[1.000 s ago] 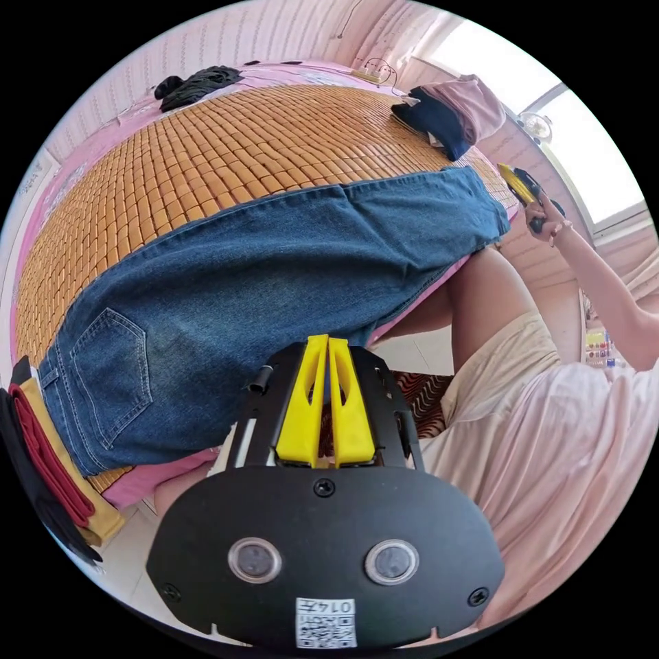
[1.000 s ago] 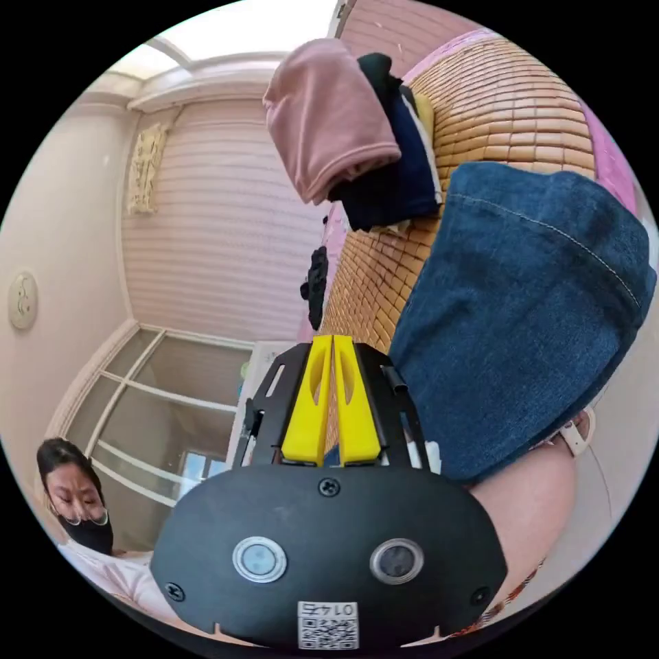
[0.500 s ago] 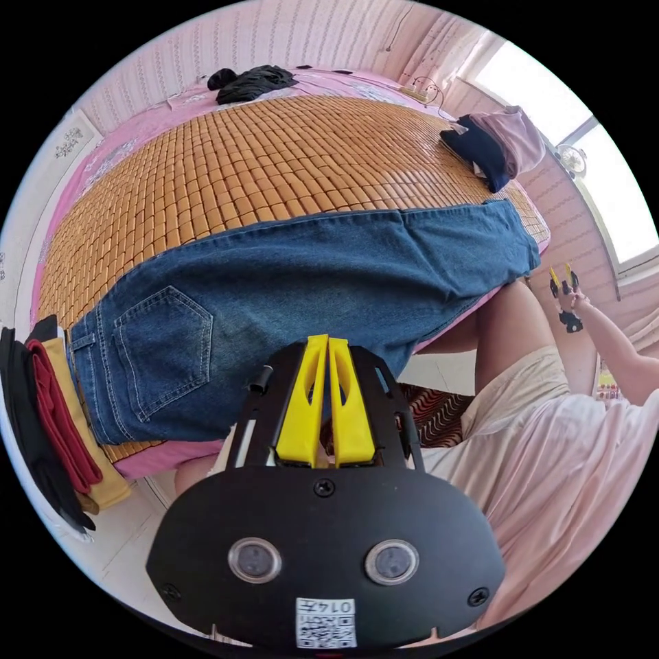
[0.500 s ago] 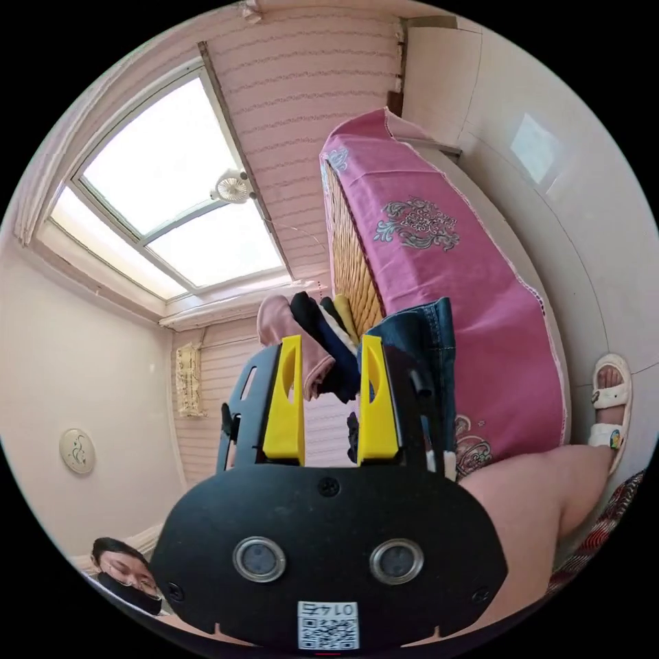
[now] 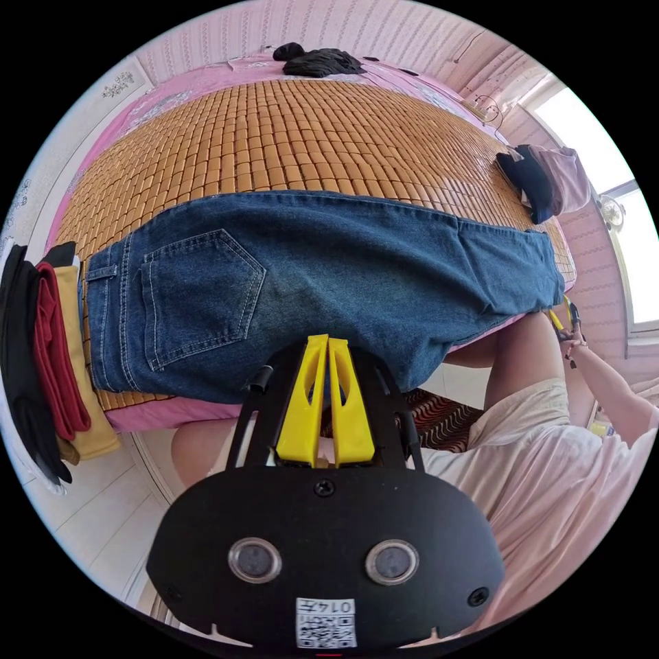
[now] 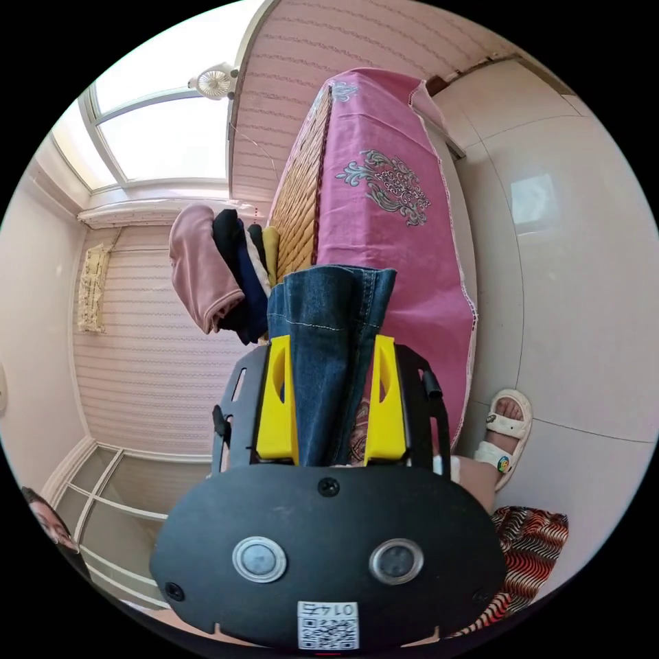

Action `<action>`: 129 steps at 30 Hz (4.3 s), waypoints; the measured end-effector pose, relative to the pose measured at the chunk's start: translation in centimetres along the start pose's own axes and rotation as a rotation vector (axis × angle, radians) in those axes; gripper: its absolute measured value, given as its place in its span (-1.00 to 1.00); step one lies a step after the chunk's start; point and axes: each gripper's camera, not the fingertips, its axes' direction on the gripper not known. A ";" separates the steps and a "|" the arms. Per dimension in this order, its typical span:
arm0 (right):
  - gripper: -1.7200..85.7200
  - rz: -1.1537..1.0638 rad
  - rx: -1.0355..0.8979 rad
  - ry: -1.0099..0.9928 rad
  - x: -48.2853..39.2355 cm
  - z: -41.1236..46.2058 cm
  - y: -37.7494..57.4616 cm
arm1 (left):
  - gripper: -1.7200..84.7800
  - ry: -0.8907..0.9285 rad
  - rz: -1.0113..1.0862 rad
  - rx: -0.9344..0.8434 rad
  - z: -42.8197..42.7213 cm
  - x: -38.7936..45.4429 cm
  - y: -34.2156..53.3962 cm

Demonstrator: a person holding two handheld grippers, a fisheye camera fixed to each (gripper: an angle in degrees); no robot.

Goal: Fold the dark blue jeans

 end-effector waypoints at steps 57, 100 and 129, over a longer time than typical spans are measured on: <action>-0.81 -2.145 -1.263 0.235 -33.6 22.9 94.5 | -0.79 0.573 -0.295 0.258 -5.9 -16.8 4.7; -0.95 -1.832 -1.387 0.025 -39.4 25.3 93.7 | -0.90 0.471 -0.370 0.186 -3.7 -17.1 2.9; -0.97 -1.790 -1.167 0.419 -41.5 40.1 89.3 | -0.98 0.092 0.375 0.204 0.6 12.7 -1.9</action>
